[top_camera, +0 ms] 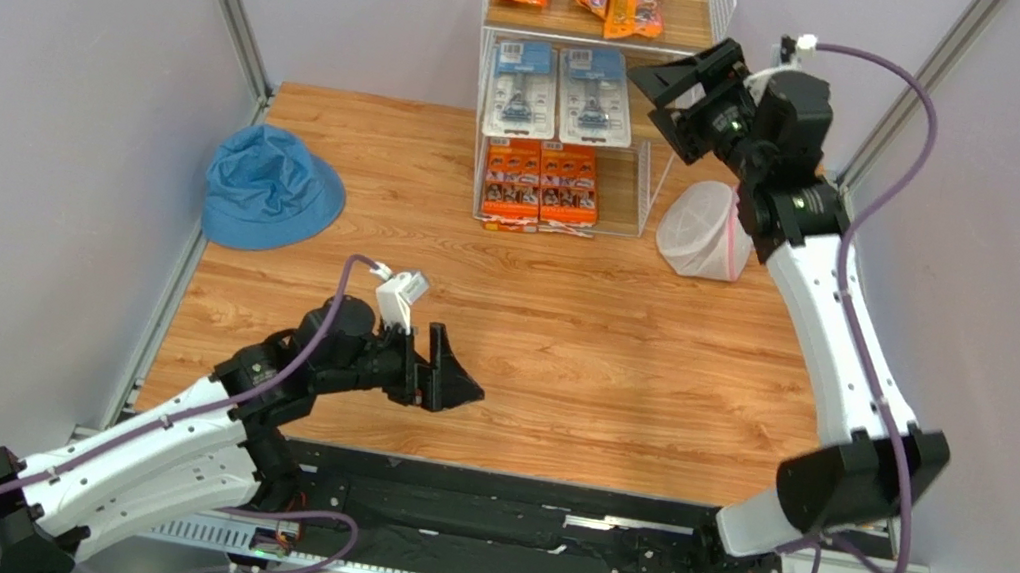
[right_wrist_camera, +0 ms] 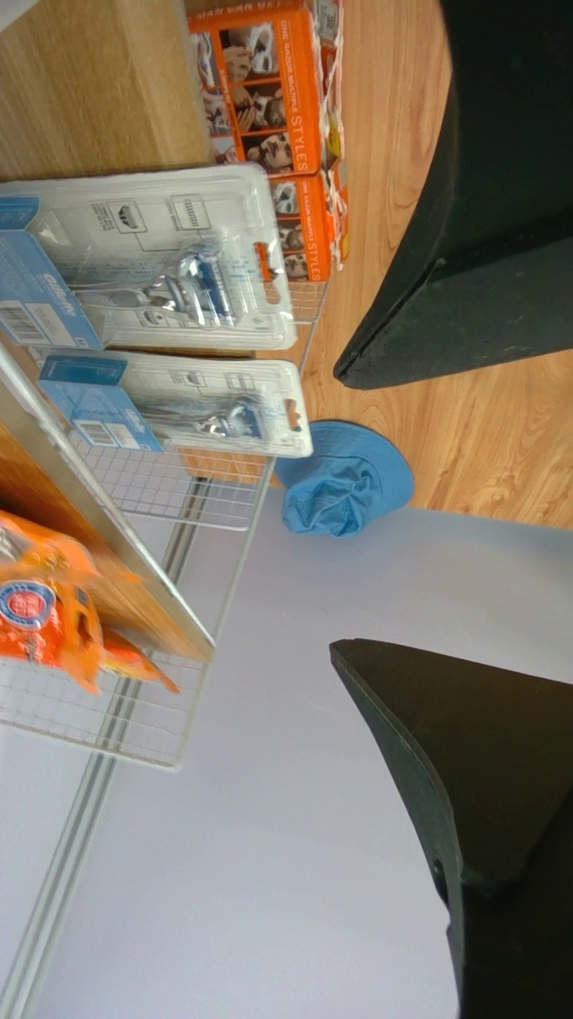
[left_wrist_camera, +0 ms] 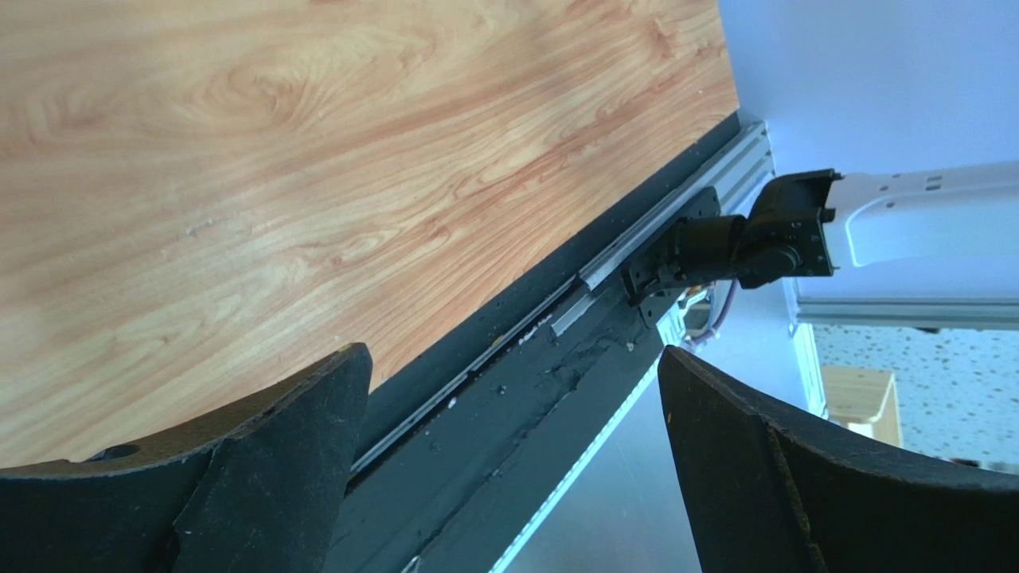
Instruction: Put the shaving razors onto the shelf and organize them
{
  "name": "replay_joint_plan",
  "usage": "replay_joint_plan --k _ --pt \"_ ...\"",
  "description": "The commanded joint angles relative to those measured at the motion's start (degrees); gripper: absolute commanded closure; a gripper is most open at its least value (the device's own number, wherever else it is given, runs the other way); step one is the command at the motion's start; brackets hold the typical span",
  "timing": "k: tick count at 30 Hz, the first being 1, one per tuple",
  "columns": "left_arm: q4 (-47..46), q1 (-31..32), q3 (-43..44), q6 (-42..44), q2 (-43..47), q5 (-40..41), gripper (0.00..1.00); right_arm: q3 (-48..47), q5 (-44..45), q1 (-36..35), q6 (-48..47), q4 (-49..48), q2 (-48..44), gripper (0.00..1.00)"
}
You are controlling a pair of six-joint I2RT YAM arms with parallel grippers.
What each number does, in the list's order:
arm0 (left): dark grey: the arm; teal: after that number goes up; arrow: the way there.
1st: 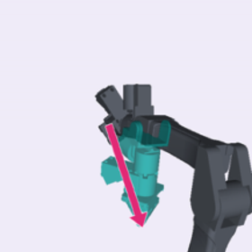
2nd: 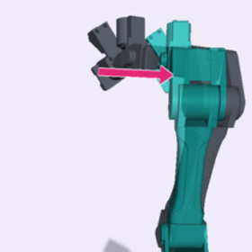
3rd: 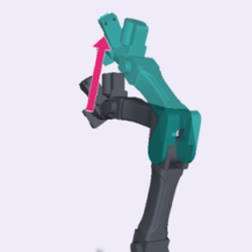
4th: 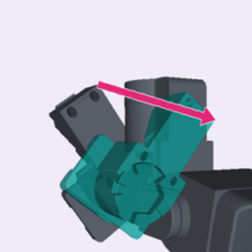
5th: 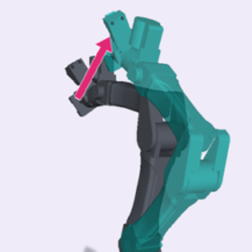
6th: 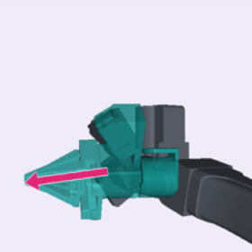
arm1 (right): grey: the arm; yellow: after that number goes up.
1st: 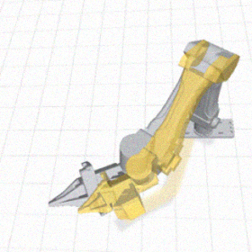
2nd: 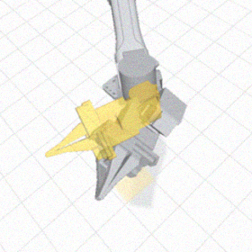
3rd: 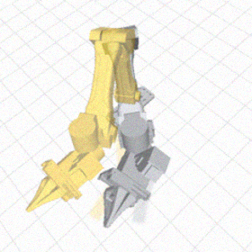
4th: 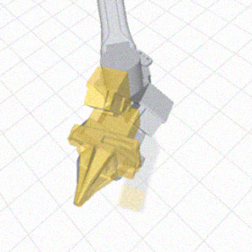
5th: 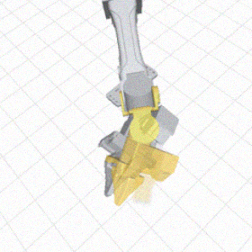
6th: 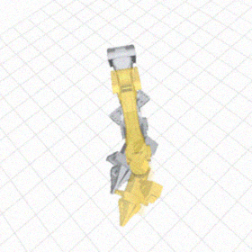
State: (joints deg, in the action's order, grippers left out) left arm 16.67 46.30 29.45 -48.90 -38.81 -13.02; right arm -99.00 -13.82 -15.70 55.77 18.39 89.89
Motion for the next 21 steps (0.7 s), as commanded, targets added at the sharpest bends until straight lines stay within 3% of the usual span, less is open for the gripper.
replay_joint_plan --k 1,6,10,15,16,21 --pt "6.08 -0.25 10.08 6.79 -0.39 3.78 0.01 9.94 1.78 -0.2 -4.79 -3.1 -13.22 0.16" --pt "18.82 -0.25 25.89 14.96 -4.95 12.02 0.01 22.69 6.6 -0.29 -11.28 1.72 -28.94 0.13" --pt "25.77 -0.25 38.54 19.28 -10.48 17.75 0.01 27.35 13.02 -0.64 -17.79 9.28 -37.23 0.11" --pt "27.89 -0.25 43.67 22.27 -13.49 19.87 0.01 30.09 19.87 -0.64 -24.02 16.75 -43.82 0.1" --pt "27.81 -0.25 44.11 22.45 -14.1 19.61 0.01 30.18 20.85 -0.73 -24.74 17.81 -45.83 0.0" --pt "27.54 -0.25 45.17 23.59 -14.81 17.76 0.01 33.95 25.59 -0.73 -27.2 22.56 -54.1 0.0"
